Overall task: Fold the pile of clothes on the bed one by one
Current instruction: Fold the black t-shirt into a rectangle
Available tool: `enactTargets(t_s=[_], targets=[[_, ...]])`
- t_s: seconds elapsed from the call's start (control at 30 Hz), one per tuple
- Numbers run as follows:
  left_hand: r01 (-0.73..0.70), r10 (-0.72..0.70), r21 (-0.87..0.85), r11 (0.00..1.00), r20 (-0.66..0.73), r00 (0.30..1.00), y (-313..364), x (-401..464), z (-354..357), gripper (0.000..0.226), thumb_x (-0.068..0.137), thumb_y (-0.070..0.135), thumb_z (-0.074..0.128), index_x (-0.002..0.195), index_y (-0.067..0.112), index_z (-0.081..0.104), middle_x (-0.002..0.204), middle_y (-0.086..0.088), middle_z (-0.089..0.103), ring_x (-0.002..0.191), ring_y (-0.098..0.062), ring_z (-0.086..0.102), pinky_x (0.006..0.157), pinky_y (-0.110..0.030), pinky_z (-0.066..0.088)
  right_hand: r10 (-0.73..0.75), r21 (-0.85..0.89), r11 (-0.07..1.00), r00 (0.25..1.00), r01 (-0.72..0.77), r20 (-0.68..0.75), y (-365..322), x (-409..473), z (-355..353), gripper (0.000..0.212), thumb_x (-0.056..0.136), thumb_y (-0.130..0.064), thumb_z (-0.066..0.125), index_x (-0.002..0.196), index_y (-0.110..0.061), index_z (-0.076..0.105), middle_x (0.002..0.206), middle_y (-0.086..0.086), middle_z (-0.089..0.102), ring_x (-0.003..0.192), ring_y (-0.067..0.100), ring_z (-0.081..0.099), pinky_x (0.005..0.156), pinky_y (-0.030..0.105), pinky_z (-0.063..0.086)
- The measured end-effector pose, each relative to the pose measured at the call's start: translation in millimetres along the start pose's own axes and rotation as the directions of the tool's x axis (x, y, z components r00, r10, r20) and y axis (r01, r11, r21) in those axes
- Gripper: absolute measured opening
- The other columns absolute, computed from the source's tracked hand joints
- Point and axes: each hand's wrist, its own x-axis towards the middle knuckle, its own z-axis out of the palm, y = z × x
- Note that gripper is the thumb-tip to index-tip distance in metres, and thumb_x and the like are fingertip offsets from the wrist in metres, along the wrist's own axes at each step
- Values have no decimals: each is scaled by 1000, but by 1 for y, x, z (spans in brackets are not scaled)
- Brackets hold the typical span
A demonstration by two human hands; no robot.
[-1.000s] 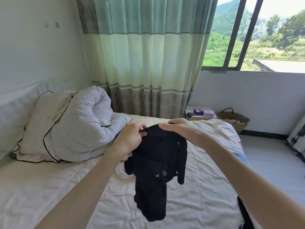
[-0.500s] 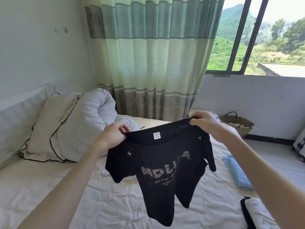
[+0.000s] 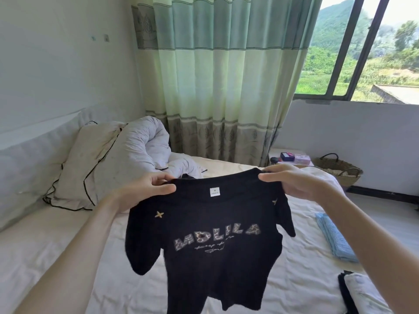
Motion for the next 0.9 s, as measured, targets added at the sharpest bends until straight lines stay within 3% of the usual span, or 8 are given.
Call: enactTargets(t_s=[0.17, 0.23, 0.33, 0.47, 0.63, 0.73, 0.8, 0.9], targets=[[21, -20, -23, 1000, 24, 1000, -5, -18, -10, 20, 88, 2, 58, 106, 4, 66, 100, -5, 72, 89, -10, 68, 69, -15, 52, -22, 93, 995, 998, 27, -57, 1, 2, 7, 25, 91, 1, 49, 94, -3, 74, 99, 15, 72, 91, 23, 70, 73, 26, 56], [64, -60, 38, 997, -93, 994, -12, -23, -8, 10, 90, 6, 59, 93, 2, 68, 83, -4, 70, 70, -6, 66, 57, -13, 48, -37, -154, 988, 990, 16, -133, 8, 2, 15, 20, 93, -3, 52, 100, -4, 71, 98, 11, 73, 92, 22, 69, 80, 26, 55], [145, -37, 284, 948, -353, 935, -30, -24, -7, 22, 87, 22, 65, 76, 3, 61, 67, -2, 55, 60, -10, 48, 56, -18, 37, -238, -787, 603, 913, -128, -331, 18, 6, 29, 10, 91, -19, 61, 86, -21, 69, 78, -7, 67, 76, 12, 62, 70, 13, 43], [169, 8, 309, 936, -499, 867, -59, -32, 4, 20, 89, 23, 64, 82, 4, 63, 78, -19, 63, 73, -22, 53, 73, -35, 43, -365, -840, 485, 817, -242, -446, 45, 8, 52, 20, 92, -26, 57, 80, -12, 65, 77, -1, 59, 77, 20, 54, 66, 32, 42], [187, 36, 330, 925, -568, 822, -81, -57, 22, 7, 91, 14, 60, 91, 10, 66, 84, -10, 65, 75, -21, 55, 72, -27, 44, -248, -666, 718, 822, -200, -513, 82, 0, 77, 25, 95, -19, 53, 72, -10, 52, 66, 0, 50, 61, 14, 45, 53, 23, 29], [230, 104, 390, 892, -672, 733, -89, -84, 36, 6, 89, 20, 63, 83, 19, 65, 72, 7, 60, 68, -11, 52, 61, -17, 39, -32, -369, 914, 878, -168, -478, 93, -15, 85, 21, 96, -15, 52, 80, -2, 56, 71, 9, 47, 64, 18, 41, 56, 28, 27], [293, 137, 426, 856, -734, 666, -96, -104, 47, 7, 89, 26, 63, 82, 24, 65, 71, 9, 61, 71, -14, 55, 62, -25, 39, 46, -243, 958, 917, -153, -397, 98, -29, 89, 19, 97, -10, 50, 82, -2, 59, 72, 8, 50, 65, 18, 45, 57, 27, 31], [372, 148, 421, 827, -802, 579, -107, -139, 72, 14, 92, 33, 57, 85, 23, 64, 76, 8, 63, 76, -18, 57, 60, -31, 39, -36, -341, 934, 921, -107, -387, 110, -51, 99, 15, 97, -10, 50, 87, -12, 62, 74, 3, 56, 67, 16, 50, 57, 25, 35]])
